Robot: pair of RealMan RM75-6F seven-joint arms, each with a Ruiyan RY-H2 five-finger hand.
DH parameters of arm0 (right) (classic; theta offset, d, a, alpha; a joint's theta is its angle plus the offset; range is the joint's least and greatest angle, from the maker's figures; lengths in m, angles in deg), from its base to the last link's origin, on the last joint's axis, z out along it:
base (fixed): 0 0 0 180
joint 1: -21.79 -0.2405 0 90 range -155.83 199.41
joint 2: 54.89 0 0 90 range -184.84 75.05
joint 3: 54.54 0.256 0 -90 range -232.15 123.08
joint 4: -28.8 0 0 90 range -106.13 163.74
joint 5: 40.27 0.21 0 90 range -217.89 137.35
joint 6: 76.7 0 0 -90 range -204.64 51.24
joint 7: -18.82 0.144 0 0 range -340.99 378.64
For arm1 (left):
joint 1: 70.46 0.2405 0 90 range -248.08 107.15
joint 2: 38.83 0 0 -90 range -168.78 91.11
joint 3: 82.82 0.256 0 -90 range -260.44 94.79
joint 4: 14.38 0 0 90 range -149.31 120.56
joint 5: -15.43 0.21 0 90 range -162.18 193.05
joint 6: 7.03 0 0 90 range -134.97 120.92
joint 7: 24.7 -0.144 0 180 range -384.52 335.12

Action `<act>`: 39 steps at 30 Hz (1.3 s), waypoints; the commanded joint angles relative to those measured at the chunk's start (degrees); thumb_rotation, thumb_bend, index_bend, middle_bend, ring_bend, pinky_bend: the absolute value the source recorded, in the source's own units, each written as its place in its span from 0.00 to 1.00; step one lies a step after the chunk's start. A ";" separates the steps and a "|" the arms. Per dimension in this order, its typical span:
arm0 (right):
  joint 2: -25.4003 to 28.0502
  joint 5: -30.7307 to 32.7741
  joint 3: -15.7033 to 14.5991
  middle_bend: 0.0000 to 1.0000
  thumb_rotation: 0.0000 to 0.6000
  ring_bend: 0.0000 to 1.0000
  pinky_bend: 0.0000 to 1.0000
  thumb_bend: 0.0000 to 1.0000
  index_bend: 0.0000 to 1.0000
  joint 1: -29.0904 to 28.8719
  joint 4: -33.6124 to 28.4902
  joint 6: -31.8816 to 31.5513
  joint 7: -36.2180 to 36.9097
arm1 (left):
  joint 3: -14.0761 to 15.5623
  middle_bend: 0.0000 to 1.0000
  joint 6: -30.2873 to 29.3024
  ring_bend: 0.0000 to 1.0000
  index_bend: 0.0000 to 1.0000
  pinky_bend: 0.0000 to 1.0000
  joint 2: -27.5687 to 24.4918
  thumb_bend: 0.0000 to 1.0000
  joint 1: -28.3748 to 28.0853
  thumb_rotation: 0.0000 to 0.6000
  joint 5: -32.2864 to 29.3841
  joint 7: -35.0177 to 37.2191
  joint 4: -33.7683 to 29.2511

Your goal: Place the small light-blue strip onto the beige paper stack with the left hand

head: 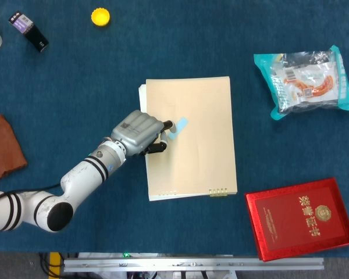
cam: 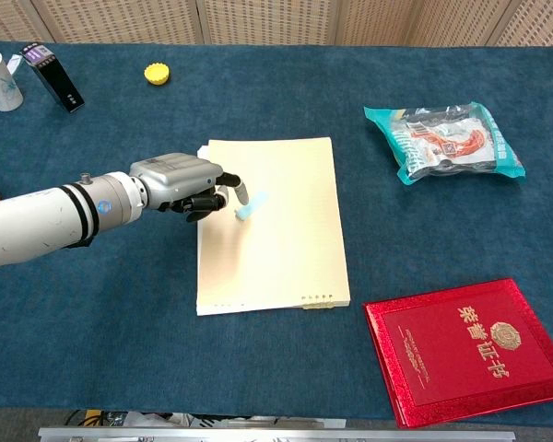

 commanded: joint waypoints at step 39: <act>-0.22 0.09 0.00 0.41 1.00 0.44 0.37 0.34 0.46 0.29 0.31 -0.38 -0.03 | 2.37 0.79 -0.09 0.80 0.25 0.70 0.75 0.78 1.19 0.00 -2.26 -2.44 -0.93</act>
